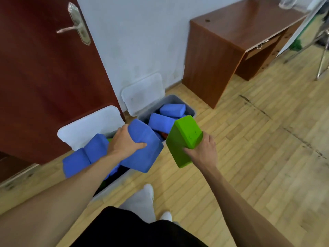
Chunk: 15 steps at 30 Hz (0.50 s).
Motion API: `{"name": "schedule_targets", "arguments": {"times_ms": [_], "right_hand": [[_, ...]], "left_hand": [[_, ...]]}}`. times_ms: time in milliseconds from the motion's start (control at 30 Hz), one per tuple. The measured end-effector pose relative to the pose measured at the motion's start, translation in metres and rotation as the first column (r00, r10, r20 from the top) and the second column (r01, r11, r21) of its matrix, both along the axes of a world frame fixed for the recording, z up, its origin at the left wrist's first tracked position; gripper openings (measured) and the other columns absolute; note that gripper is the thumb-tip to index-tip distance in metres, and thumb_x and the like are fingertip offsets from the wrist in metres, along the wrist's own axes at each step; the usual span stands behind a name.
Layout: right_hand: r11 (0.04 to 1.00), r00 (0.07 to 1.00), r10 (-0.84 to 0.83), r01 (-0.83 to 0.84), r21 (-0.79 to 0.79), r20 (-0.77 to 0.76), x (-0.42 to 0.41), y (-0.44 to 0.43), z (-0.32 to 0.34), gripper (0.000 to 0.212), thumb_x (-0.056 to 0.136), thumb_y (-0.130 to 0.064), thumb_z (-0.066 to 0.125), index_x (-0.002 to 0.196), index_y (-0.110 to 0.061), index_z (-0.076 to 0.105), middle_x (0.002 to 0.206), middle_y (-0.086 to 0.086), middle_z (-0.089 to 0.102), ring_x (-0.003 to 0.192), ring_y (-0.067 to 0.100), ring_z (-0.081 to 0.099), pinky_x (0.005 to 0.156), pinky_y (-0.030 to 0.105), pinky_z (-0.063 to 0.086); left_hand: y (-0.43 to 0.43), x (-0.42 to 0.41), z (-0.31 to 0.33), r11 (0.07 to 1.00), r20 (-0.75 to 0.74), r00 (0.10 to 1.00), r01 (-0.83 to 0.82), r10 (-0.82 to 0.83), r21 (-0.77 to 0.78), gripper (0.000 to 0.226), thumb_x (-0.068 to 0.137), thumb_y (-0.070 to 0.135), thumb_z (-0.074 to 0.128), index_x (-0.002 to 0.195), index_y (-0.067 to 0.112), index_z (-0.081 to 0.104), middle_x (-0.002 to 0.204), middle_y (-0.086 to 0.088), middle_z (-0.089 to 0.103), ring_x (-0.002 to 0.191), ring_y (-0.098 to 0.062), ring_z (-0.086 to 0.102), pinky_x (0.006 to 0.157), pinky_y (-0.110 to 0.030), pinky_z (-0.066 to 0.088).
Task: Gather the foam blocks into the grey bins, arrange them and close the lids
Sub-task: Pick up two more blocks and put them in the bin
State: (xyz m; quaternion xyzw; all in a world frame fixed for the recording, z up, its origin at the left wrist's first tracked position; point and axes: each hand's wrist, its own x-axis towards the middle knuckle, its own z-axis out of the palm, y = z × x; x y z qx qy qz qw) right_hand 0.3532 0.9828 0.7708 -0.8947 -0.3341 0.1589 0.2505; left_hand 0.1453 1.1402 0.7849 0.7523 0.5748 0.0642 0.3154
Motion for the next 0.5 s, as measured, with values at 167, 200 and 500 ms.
{"name": "schedule_targets", "arguments": {"times_ms": [167, 200, 500], "right_hand": [[0.993, 1.000, 0.011, -0.013, -0.118, -0.019, 0.050, 0.070, -0.022, 0.092, 0.065, -0.045, 0.080, 0.138, -0.010, 0.036, 0.127, 0.007, 0.044, 0.119, 0.027, 0.045, 0.098, 0.040, 0.042], [0.990, 1.000, 0.017, -0.021, -0.140, -0.025, 0.059, 0.086, -0.027, 0.092, 0.065, -0.045, 0.080, 0.138, -0.010, 0.036, 0.127, 0.007, 0.044, 0.119, 0.026, 0.045, 0.098, 0.040, 0.043], [0.980, 0.997, 0.072, -0.073, -0.184, -0.013, 0.157, 0.263, -0.029, 0.092, 0.065, -0.047, 0.079, 0.137, -0.009, 0.036, 0.125, 0.008, 0.044, 0.116, 0.027, 0.046, 0.092, 0.039, 0.044]], "left_hand": [[0.066, 0.042, -0.033, 0.995, -0.003, 0.999, -0.052, 0.052, -0.083, 0.080, 0.061, 0.045, 0.084, 0.125, 0.016, 0.046, 0.124, -0.004, 0.054, 0.101, -0.022, 0.053, 0.077, -0.035, 0.046], [0.081, 0.051, -0.039, 0.993, -0.005, 0.998, -0.063, 0.063, -0.097, 0.078, 0.061, 0.044, 0.085, 0.122, 0.015, 0.047, 0.121, -0.004, 0.055, 0.096, -0.019, 0.052, 0.073, -0.034, 0.044], [0.258, 0.141, -0.054, 0.969, -0.011, 0.987, -0.161, 0.162, -0.188, 0.085, 0.064, 0.046, 0.083, 0.130, 0.010, 0.042, 0.128, -0.010, 0.051, 0.112, -0.031, 0.053, 0.082, -0.039, 0.047]]}}
